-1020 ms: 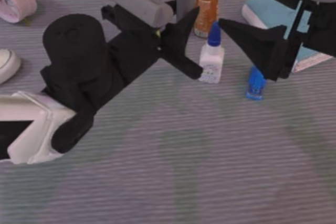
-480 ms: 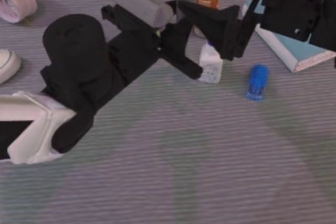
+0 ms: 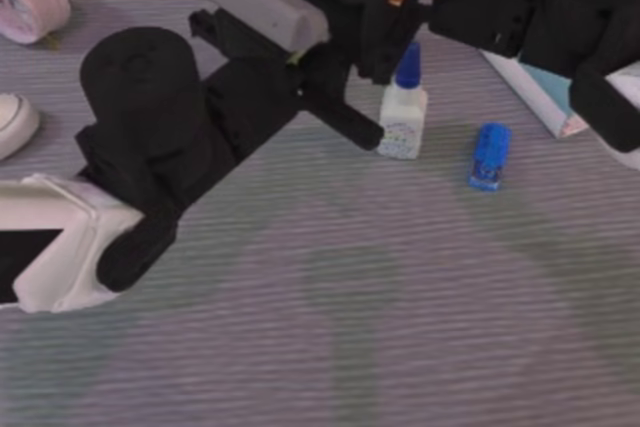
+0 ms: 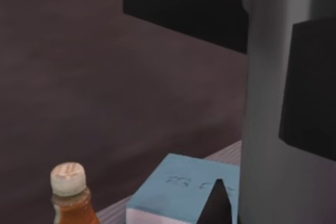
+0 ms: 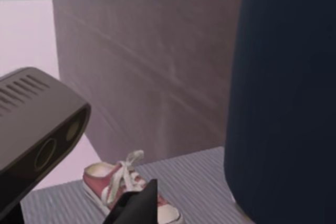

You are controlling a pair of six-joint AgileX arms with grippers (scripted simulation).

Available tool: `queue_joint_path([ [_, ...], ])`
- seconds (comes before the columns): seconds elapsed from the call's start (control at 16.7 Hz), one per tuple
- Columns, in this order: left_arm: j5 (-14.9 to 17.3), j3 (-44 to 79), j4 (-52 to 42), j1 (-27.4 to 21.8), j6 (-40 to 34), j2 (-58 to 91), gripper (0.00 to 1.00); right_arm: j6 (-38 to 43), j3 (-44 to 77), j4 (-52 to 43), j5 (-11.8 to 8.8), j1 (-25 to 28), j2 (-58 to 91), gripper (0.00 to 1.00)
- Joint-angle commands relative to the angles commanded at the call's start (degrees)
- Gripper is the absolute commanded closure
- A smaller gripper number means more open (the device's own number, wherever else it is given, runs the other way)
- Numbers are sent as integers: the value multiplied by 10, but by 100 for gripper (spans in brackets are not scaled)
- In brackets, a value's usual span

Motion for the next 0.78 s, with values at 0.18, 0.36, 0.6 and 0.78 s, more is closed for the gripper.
queue_joint_path([
  [0.18,0,0,0,0,0,0,100,0,0,0,0,0,0,15],
  [0.36,0,0,0,0,0,0,100,0,0,0,0,0,0,38],
  [0.6,0,0,0,0,0,0,100,0,0,0,0,0,0,68],
  [0.78,0,0,0,0,0,0,100,0,0,0,0,0,0,90],
])
